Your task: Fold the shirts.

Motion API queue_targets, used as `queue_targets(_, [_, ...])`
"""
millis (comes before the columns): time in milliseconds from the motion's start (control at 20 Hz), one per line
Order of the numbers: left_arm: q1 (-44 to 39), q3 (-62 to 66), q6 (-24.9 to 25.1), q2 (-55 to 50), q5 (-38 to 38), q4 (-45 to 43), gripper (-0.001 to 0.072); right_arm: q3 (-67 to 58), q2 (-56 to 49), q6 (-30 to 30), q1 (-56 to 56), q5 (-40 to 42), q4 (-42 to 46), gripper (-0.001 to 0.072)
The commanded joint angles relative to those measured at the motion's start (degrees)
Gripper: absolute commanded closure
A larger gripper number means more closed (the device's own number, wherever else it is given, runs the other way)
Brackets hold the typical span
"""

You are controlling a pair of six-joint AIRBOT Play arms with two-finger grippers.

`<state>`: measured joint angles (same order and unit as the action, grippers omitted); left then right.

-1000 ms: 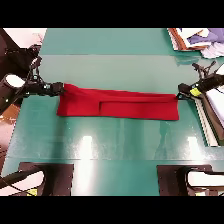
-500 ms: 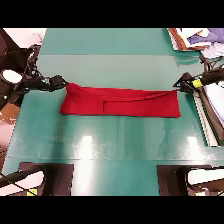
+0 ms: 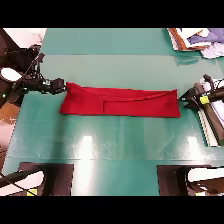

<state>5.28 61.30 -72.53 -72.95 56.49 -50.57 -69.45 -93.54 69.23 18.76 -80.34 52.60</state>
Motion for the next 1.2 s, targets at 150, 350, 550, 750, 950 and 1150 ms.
queue_targets(150, [-0.02, 0.07, 0.09, -0.04, 1.20, 0.02, 0.0677, 2.25, -4.74, -6.38, -0.98, 1.81, -6.69, 0.0023])
queue_targets(350, [-0.37, 0.07, -0.04, -0.04, 1.49, 0.00, 0.0678, 2.23, -5.53, -7.43, -4.20, 3.96, -6.60, 0.0321])
queue_targets(550, [-6.03, 0.15, 0.02, -0.37, -1.53, 0.00, 0.0678, 1.84, -4.33, -9.70, -4.70, 2.69, -6.62, 0.0696])
queue_targets(750, [-13.49, 4.37, -0.92, -5.42, -3.96, 0.04, 0.0678, 1.81, 2.99, -9.27, -4.72, -0.50, -6.62, 0.0697])
queue_targets(950, [-22.64, 14.82, -1.92, -15.61, -3.93, 0.04, 0.0678, 1.81, 12.72, -2.78, -4.72, -1.11, -10.91, 0.0697])
queue_targets(1150, [-32.22, 25.11, -2.82, -26.14, -3.87, 0.07, 0.0678, -2.95, 18.47, 1.95, -6.93, -2.05, -16.11, 0.0698])
